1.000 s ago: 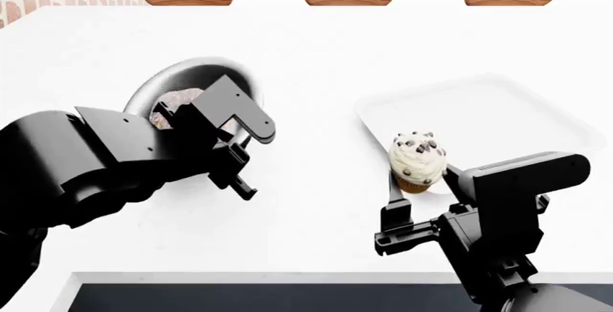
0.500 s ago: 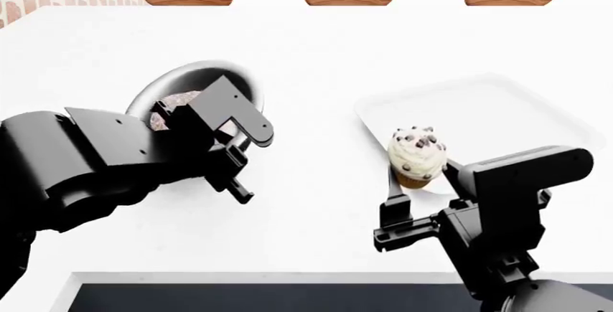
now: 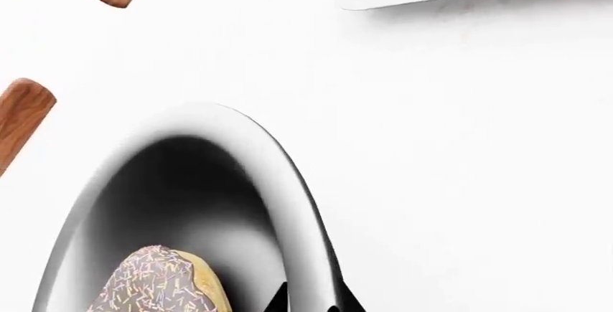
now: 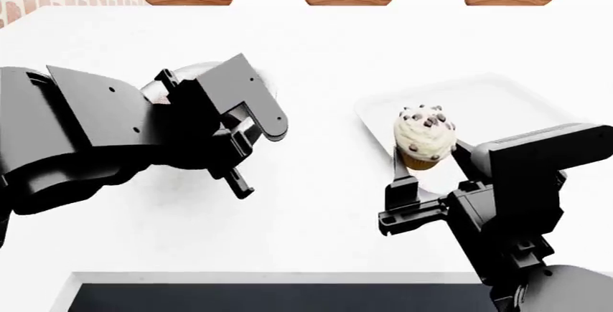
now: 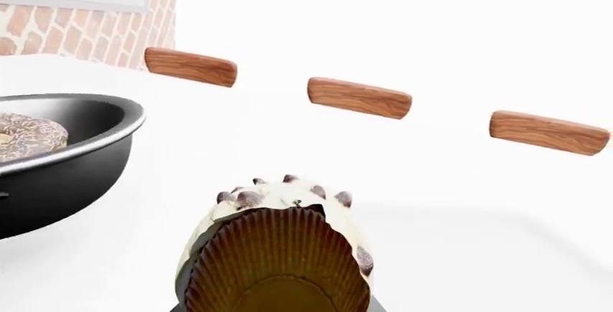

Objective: Pick up the bowl with donut and place it on the tray. Pick up the cupcake and place it on the tray.

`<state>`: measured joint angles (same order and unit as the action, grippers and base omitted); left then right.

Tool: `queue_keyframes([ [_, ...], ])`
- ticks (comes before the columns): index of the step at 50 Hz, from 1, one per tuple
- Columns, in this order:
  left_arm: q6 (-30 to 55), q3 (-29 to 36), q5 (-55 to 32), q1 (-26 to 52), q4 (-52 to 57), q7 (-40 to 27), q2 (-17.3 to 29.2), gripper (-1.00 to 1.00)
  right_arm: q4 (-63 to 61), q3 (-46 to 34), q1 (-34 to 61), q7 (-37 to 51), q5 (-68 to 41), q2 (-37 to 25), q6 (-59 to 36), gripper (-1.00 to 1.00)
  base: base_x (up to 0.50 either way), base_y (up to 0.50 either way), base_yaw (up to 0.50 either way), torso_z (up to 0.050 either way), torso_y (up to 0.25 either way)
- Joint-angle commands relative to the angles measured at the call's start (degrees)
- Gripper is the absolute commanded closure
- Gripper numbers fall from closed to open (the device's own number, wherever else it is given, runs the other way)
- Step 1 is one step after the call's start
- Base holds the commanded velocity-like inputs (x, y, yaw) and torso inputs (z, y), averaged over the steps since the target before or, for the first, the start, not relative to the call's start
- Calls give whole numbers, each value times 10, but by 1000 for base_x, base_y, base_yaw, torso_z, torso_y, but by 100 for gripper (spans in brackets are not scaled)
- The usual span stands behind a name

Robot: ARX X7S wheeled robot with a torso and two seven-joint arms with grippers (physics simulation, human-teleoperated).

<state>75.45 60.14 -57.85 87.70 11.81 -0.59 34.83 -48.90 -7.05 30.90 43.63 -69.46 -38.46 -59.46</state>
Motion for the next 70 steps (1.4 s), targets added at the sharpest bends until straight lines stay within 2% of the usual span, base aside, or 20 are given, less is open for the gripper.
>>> queue_keyframes([
  [1, 22, 12, 20, 50, 17, 3, -8, 100, -8, 11, 26, 14, -22, -7, -11, 100, 0, 0, 0, 0, 0],
  [10, 42, 12, 8, 78, 37, 4, -12, 100, 6, 23, 53, 40, -62, -19, -21, 100, 0, 0, 0, 0, 1],
  [23, 41, 0, -10, 85, 53, 3, -6, 100, 30, 32, 73, -3, -34, -16, 7, 100, 0, 0, 0, 1, 1],
  [52, 26, 1, -15, 86, 49, -3, -7, 100, 48, 44, 66, -3, -7, -25, 27, 100, 0, 0, 0, 0, 1],
  [70, 9, 8, -9, 90, 41, 7, -10, 100, 54, 40, 73, 0, -3, -28, 28, 100, 0, -256, 0, 0, 1],
])
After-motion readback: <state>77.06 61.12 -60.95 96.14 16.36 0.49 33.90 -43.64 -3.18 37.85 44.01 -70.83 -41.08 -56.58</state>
